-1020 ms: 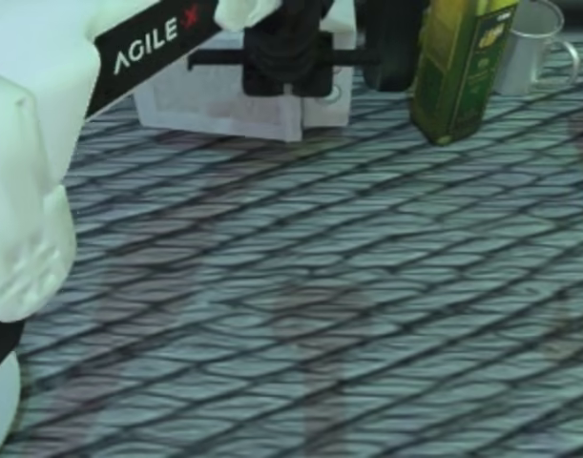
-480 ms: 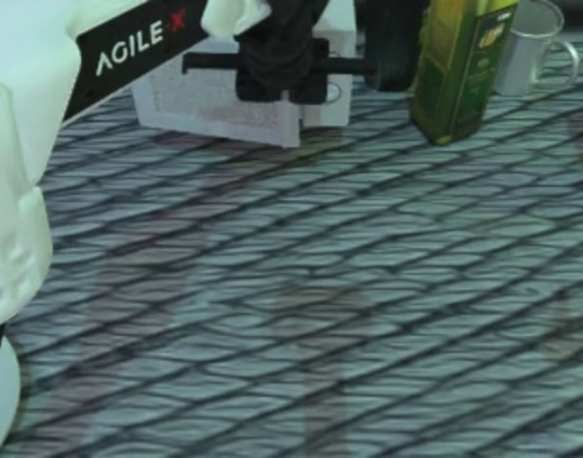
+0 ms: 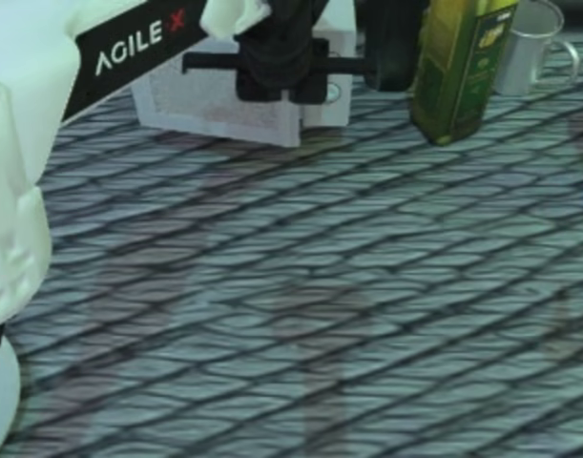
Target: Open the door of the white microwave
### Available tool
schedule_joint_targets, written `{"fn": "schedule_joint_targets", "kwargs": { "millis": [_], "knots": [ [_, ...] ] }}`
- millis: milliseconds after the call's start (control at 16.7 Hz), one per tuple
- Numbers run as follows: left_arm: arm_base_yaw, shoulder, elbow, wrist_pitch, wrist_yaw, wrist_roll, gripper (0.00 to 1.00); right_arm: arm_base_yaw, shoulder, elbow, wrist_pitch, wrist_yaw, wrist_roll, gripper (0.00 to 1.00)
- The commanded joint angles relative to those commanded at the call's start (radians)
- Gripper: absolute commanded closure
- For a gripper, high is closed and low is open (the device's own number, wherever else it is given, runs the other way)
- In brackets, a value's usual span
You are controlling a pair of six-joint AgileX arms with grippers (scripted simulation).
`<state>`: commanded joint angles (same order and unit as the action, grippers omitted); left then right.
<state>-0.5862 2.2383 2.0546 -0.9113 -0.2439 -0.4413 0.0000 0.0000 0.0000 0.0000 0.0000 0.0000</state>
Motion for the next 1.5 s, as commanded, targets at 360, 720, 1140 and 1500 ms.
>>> {"fn": "schedule_joint_targets", "kwargs": {
  "millis": [360, 720, 1140, 1500],
  "knots": [
    [0.000, 0.000, 0.000, 0.000, 0.000, 0.000, 1.00, 0.000, 0.000, 0.000, 0.000, 0.000, 0.000, 0.00],
    [0.000, 0.000, 0.000, 0.000, 0.000, 0.000, 1.00, 0.000, 0.000, 0.000, 0.000, 0.000, 0.000, 0.00],
    [0.005, -0.068, -0.115, 0.059, 0.035, 0.067, 1.00, 0.000, 0.000, 0.000, 0.000, 0.000, 0.000, 0.00],
    [0.011, -0.099, -0.161, 0.083, 0.048, 0.096, 1.00, 0.000, 0.000, 0.000, 0.000, 0.000, 0.000, 0.00]
  ]
}}
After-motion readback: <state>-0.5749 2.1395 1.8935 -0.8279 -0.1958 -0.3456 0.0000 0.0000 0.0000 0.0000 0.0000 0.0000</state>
